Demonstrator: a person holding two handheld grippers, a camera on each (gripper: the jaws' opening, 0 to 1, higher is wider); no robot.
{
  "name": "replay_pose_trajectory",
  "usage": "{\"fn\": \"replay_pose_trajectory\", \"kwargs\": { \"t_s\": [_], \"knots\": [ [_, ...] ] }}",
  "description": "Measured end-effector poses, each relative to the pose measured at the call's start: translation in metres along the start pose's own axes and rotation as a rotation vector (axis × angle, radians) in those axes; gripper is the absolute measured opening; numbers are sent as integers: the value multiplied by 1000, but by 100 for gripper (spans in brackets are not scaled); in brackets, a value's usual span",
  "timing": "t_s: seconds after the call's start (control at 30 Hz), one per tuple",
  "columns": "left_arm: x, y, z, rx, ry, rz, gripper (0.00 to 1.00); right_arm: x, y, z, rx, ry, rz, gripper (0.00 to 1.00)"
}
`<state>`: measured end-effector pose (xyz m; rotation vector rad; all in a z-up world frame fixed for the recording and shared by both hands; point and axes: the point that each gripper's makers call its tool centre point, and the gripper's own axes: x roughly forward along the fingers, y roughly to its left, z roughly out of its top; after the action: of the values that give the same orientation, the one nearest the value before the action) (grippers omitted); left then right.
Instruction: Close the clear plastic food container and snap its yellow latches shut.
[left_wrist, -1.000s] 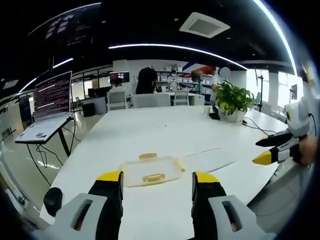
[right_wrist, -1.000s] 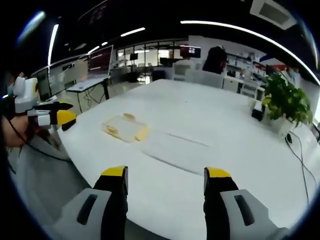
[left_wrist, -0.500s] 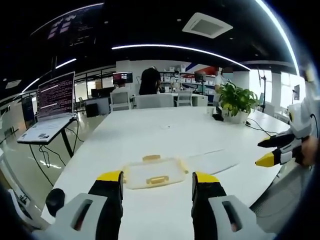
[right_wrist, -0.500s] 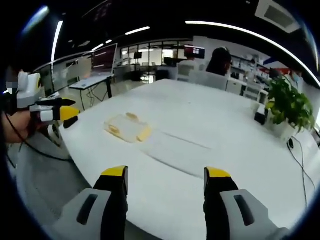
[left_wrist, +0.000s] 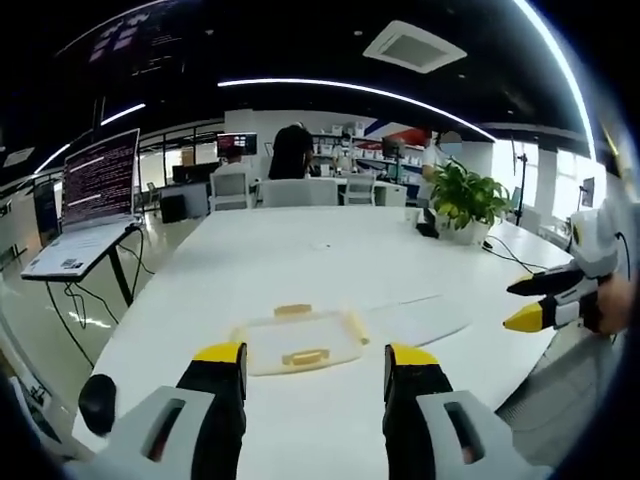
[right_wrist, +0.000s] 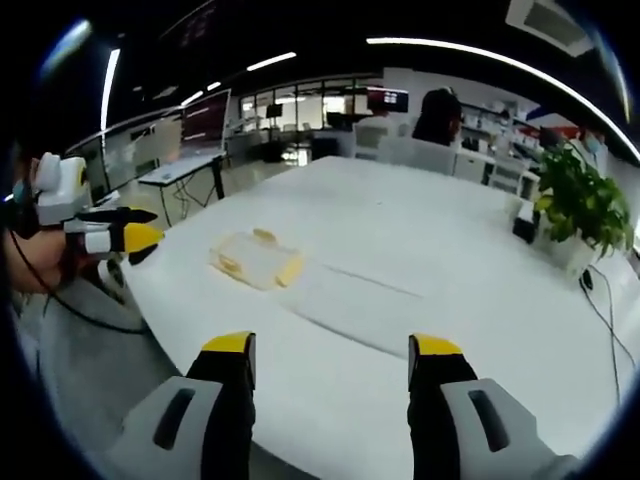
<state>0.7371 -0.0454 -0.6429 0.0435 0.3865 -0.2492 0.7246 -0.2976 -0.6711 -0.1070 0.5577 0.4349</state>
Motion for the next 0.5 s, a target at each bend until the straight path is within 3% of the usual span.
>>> {"fn": "replay_pose_trajectory", "kwargs": {
  "t_s": [0.13, 0.4, 0.5],
  "knots": [
    [4, 6, -1, 33, 9, -17, 49, 8, 6, 5, -27, 8, 37, 59],
    [16, 15, -1, 216, 29, -105, 48, 26, 26, 12, -173, 47, 147, 57],
    [21, 19, -4, 258, 44, -125, 47, 33, 32, 14, -181, 63, 181, 57]
  ]
}}
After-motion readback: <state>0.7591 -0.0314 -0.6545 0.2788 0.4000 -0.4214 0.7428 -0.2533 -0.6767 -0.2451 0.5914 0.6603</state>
